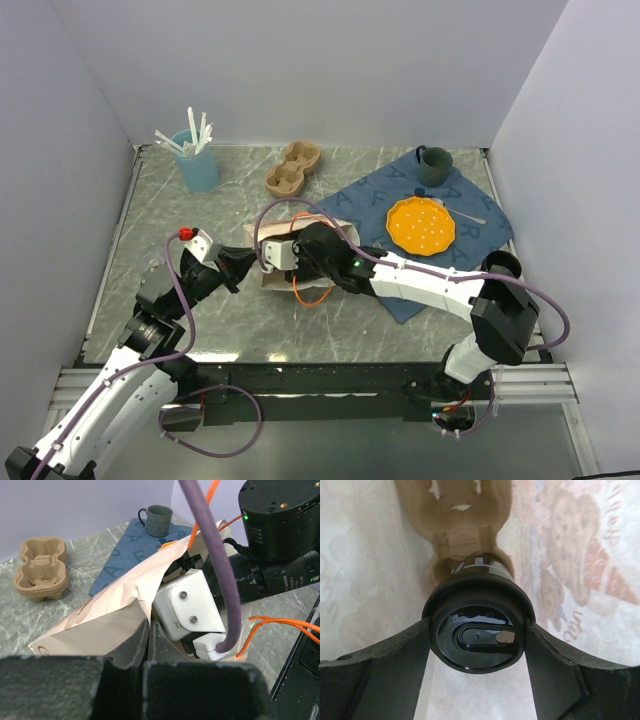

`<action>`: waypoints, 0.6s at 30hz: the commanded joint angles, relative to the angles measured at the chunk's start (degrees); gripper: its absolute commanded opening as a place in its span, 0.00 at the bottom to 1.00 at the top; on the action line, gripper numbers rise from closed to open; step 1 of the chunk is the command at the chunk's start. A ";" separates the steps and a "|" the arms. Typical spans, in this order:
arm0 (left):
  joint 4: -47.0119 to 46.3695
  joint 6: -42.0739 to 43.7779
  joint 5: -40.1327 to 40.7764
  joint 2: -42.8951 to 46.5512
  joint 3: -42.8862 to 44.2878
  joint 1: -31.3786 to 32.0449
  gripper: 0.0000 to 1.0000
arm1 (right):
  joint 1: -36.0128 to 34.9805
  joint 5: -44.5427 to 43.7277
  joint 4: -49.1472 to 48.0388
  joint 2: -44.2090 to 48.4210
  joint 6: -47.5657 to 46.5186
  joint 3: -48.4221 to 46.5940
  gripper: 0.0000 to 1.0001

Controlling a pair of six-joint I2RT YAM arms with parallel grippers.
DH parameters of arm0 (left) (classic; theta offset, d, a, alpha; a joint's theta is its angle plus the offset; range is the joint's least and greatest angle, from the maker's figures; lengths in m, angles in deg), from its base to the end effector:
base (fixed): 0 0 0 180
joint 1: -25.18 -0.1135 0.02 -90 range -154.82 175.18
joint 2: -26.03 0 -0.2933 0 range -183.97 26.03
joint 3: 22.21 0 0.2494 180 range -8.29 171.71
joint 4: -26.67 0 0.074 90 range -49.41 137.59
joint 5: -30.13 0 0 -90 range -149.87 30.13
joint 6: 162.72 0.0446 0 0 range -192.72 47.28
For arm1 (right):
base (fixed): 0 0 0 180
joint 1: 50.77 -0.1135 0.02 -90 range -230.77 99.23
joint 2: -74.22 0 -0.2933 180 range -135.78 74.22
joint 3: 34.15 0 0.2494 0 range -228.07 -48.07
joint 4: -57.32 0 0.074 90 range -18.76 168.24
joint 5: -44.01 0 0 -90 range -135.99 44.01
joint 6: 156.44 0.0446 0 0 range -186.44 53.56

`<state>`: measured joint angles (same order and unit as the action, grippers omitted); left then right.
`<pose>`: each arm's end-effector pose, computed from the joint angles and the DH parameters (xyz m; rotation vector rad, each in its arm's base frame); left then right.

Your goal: Pack the takeout coffee

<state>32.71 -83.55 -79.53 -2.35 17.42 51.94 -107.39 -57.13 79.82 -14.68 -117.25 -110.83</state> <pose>0.1022 -0.0684 0.3121 0.4925 1.4540 -0.7796 0.2025 0.2916 0.2869 -1.6797 1.3704 -0.1534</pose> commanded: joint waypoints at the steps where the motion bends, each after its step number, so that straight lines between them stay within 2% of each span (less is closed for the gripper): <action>1: -1.00 2.04 -1.61 1.31 -0.58 0.04 0.01 | 0.46 0.59 -1.99 1.54 1.41 0.89 0.43; 18: -1.00 -0.07 -1.78 0.35 0.39 0.04 0.01 | 2.04 -0.11 -6.38 2.42 1.59 3.61 0.43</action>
<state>33.60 -82.89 -79.84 -1.74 17.05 51.96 -106.00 -56.65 77.46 -14.57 -116.42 -107.73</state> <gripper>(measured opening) 0.019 0.765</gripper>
